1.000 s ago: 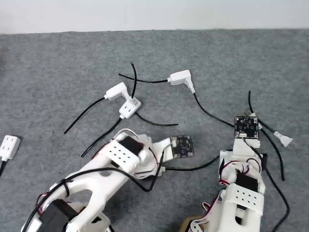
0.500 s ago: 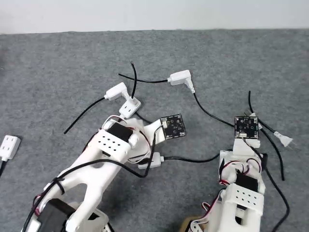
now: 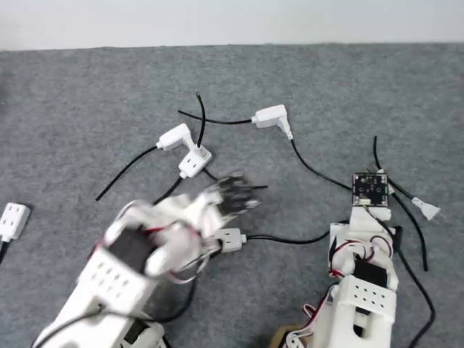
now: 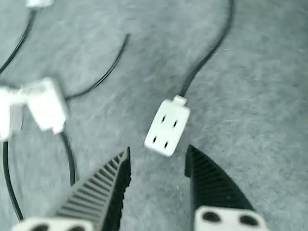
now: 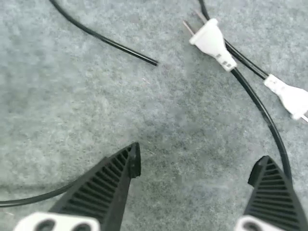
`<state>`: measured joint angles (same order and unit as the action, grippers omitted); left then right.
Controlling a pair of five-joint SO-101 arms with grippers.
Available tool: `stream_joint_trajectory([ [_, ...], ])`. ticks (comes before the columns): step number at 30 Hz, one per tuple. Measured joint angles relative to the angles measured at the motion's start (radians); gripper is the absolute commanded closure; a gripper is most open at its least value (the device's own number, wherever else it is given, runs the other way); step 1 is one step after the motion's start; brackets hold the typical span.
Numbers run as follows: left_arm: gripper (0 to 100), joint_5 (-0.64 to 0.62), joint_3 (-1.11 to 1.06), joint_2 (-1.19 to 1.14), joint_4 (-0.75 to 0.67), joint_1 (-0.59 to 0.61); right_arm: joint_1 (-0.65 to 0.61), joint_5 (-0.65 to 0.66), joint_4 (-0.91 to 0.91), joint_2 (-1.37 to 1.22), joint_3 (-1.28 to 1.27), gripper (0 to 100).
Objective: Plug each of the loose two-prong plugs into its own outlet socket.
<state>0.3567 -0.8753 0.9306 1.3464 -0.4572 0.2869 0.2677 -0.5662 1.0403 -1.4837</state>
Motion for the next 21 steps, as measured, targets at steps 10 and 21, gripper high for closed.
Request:
stream_joint_trajectory([
  [10, 81, -0.026, -0.534, 0.37, -0.284, 0.353, 0.038, 0.091, -0.176, 0.0, 0.101, 64.2],
  [21, 81, -0.091, -0.641, 0.384, -0.374, 0.37, 0.091, 0.245, -0.423, -0.149, 0.543, 81.1],
])
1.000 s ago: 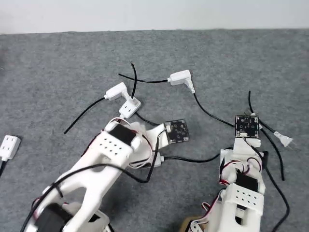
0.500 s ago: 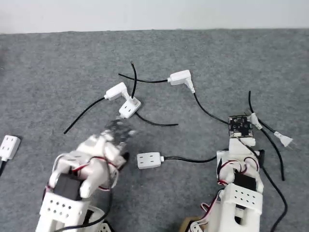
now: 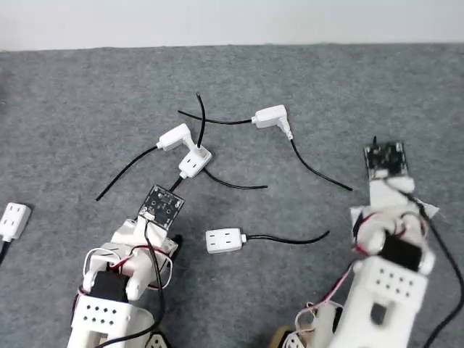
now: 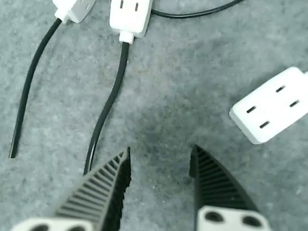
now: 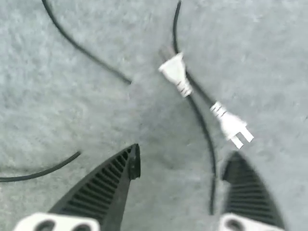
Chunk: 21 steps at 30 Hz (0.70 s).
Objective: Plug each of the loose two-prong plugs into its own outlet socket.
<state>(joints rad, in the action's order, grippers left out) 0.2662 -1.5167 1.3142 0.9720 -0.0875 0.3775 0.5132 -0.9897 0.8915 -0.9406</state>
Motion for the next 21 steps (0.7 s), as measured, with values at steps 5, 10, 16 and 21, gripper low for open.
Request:
stream_joint_trajectory([
  [5, 81, -0.002, -0.006, 0.0, 0.0, 0.0, 0.005, 0.101, -0.104, -0.382, 0.328, 73.6],
  [10, 81, -0.002, -0.006, 0.0, 0.0, 0.0, 0.031, 0.235, -0.229, -0.825, 0.736, 83.1],
  [16, 81, -0.002, -0.009, 0.0, -0.028, 0.0, 0.038, 0.353, -0.33, -1.181, 1.086, 89.7],
  [21, 81, -0.002, -0.015, 0.0, -0.038, 0.0, 0.038, 0.368, -0.301, -1.347, 1.185, 87.1],
])
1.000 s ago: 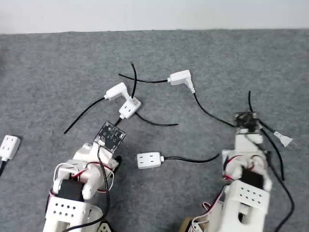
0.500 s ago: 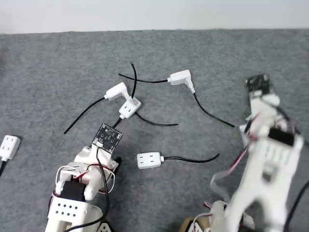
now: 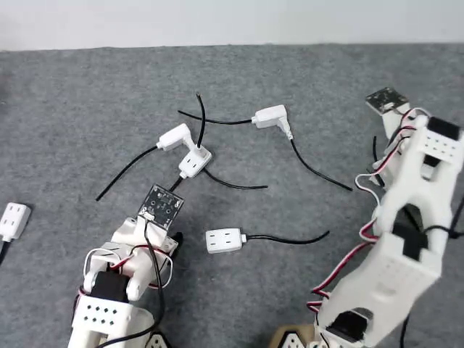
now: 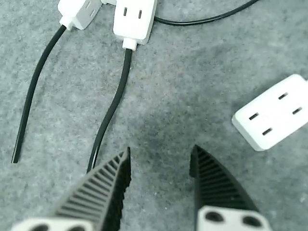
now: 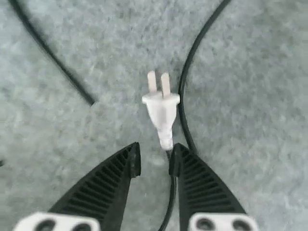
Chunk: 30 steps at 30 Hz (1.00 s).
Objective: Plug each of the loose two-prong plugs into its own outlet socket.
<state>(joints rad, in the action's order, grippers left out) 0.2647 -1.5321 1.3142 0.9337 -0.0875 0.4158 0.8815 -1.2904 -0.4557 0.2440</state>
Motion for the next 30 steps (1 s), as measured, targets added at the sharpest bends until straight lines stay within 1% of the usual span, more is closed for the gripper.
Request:
stream_joint_trajectory([
  [7, 81, 0.0, 0.0, 0.0, 0.0, 0.0, -0.028, 0.023, 0.052, -0.089, 0.012, 87.2],
  [19, 81, 0.0, 0.0, 0.0, 0.0, 0.0, -0.035, 0.037, 0.083, -0.11, 0.018, 87.2],
  [24, 81, 0.0, 0.0, 0.0, 0.0, 0.0, -0.038, 0.092, 0.083, -0.169, 0.02, 87.7],
  [26, 81, 0.0, 0.0, 0.0, 0.0, 0.0, -0.04, 0.098, 0.078, -0.176, 0.02, 90.0],
  [28, 81, 0.0, 0.0, 0.0, 0.0, 0.0, -0.04, 0.1, 0.075, -0.178, 0.02, 98.9],
  [29, 81, 0.0, 0.0, 0.0, 0.0, 0.0, -0.04, 0.101, 0.069, -0.178, 0.021, 99.4],
  [30, 81, 0.0, 0.0, 0.0, 0.0, 0.0, -0.038, 0.103, 0.063, -0.178, 0.021, 97.2],
])
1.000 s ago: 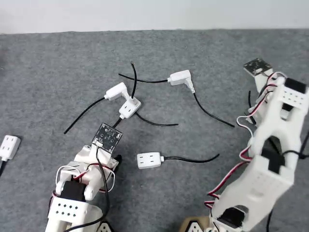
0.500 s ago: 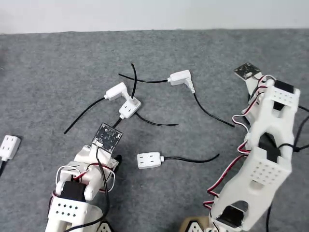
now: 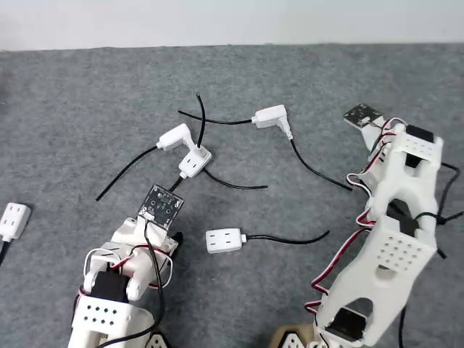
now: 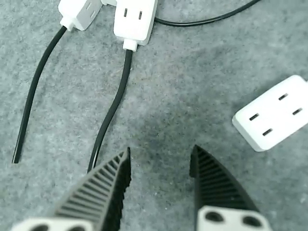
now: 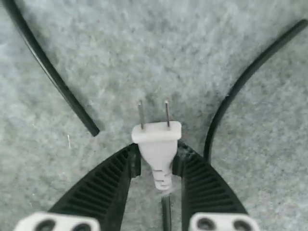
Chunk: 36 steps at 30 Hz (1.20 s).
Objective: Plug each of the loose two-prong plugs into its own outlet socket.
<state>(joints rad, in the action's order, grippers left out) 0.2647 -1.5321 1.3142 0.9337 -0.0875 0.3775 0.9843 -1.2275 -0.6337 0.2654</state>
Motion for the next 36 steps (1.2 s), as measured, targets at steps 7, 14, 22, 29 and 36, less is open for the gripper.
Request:
stream_joint_trajectory([
  [7, 81, 0.0, 0.0, 0.0, 0.0, 0.0, -0.002, -0.002, -0.075, 0.031, -0.002, 99.1],
  [14, 81, 0.0, 0.0, 0.0, 0.0, 0.0, -0.012, 0.028, -0.195, 0.232, -0.002, 99.1],
  [22, 81, 0.0, 0.0, 0.0, 0.0, -0.011, -0.115, 0.184, -0.442, 0.43, -0.002, 99.1],
  [29, 81, 0.0, -0.009, 0.0, 0.0, -0.035, -0.288, 0.311, -0.512, 0.445, -0.064, 99.0],
  [36, 81, 0.0, -0.009, 0.0, 0.0, -0.034, -0.489, 0.33, -0.405, 0.445, -0.233, 99.0],
])
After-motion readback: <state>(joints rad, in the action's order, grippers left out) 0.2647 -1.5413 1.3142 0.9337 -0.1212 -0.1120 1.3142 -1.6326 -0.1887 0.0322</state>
